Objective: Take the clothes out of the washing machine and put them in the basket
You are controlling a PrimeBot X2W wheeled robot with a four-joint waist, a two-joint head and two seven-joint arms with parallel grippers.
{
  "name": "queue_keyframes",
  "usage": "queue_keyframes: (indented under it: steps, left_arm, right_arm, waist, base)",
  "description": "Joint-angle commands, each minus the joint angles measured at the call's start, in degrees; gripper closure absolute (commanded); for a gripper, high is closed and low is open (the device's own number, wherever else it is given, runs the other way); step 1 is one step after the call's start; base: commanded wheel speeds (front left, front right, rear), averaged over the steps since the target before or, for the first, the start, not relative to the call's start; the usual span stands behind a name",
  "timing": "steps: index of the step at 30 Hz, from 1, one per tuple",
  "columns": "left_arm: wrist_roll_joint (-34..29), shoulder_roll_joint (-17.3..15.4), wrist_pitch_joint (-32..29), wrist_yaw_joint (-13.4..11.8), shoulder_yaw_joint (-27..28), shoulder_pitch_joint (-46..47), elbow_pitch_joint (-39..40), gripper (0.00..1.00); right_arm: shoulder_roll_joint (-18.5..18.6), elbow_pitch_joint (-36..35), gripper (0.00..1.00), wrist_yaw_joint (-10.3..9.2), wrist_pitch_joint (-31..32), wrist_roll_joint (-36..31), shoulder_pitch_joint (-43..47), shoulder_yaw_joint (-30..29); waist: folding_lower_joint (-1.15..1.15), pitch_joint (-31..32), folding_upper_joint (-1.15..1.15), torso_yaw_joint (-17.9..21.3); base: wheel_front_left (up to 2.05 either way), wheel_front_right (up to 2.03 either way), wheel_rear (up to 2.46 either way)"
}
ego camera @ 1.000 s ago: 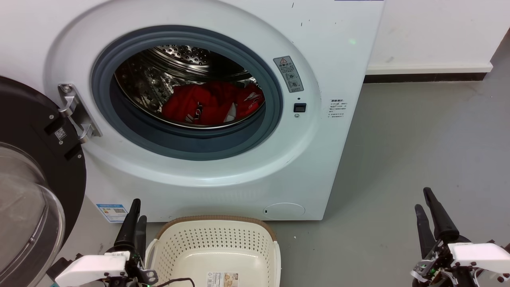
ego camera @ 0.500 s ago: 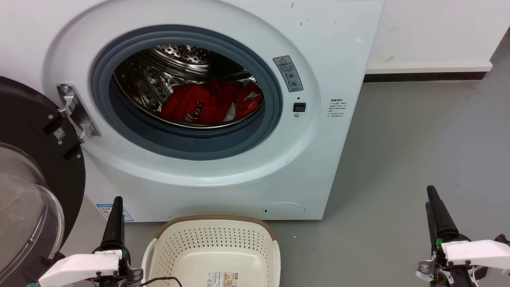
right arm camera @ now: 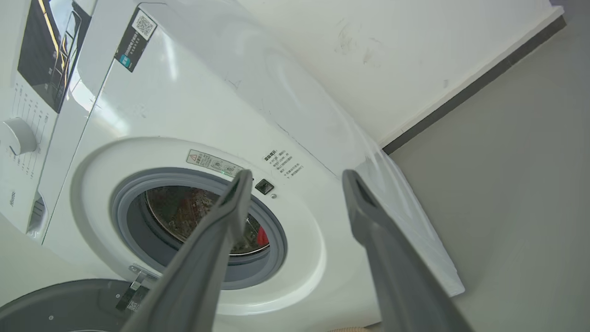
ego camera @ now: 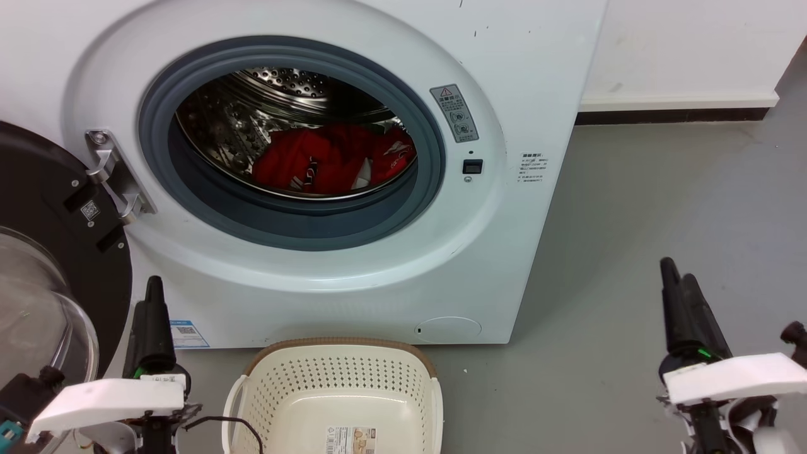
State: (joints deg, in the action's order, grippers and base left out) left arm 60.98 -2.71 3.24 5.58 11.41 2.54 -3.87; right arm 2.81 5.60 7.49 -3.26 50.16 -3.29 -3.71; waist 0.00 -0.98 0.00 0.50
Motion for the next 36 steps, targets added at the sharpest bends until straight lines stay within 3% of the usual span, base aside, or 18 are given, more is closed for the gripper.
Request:
queue_keyframes:
  steps: [1, 15, 18, 23, 29, 36]
  left_arm:
    - [-4.02, -0.14, 0.75, -1.17, -0.55, 0.57, 2.95, 0.00]
    - [-22.60, -0.15, 3.14, -7.90, -7.23, -1.16, 8.20, 0.00]
    - [-24.61, -0.16, 3.66, -8.66, -8.64, -1.83, 7.65, 0.00]
    - [-26.30, -0.17, 4.45, -7.09, -9.24, -2.55, 6.57, 0.00]
    - [-34.65, -0.34, 5.54, -9.36, -9.93, -2.68, 8.18, 0.00]
    - [-40.40, -2.82, 6.55, -12.59, -14.54, -3.14, 9.34, 0.00]
  right_arm:
    - [0.11, -2.82, 0.00, 0.00, -0.71, -4.81, -1.41, 1.66]
    - [0.12, -5.90, 0.00, 0.00, -3.08, -21.07, -0.60, 4.16]
    - [0.12, -6.10, 0.00, 0.00, -3.59, -23.82, -0.56, 4.60]
    - [0.12, -6.21, 0.00, 0.00, -4.47, -28.10, -0.27, 5.56]
    - [0.11, -5.53, 0.00, 0.00, -5.51, -33.91, 0.10, 5.81]
    - [0.11, -5.39, 0.00, 0.00, -6.53, -38.72, 0.37, 5.91]
  waist:
    - [0.00, -0.09, 0.00, 0.05]
    - [0.00, -0.36, 0.00, 0.41]
    - [0.00, -0.35, 0.00, 0.46]
    - [0.00, -0.20, 0.00, 0.59]
    - [0.00, -0.30, 0.00, 0.84]
    - [0.00, -0.62, 0.00, 1.00]
  base:
    - [0.00, 0.00, 0.00]
    - [0.00, 0.00, 0.00]
    - [0.00, 0.00, 0.00]
    - [0.00, 0.00, 0.00]
    - [0.00, 0.00, 0.00]
    - [0.00, 0.00, 0.00]
